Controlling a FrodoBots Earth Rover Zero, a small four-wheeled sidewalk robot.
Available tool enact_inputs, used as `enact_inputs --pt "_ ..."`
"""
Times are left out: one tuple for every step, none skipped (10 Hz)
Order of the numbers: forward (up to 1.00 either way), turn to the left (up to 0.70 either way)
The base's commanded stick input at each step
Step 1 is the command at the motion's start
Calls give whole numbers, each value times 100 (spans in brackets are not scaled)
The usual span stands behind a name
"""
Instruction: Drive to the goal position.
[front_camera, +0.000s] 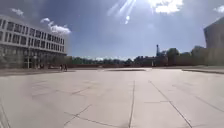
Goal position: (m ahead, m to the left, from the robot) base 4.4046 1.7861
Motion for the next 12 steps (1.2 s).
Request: enact_inputs --pt "70 1" --pt "70 1" --pt "70 1" --pt "70 1" --pt "70 1" --pt "70 1" --pt "70 1" --pt "70 1" --pt "70 1" --pt "25 1" --pt "6 1" --pt "6 1"
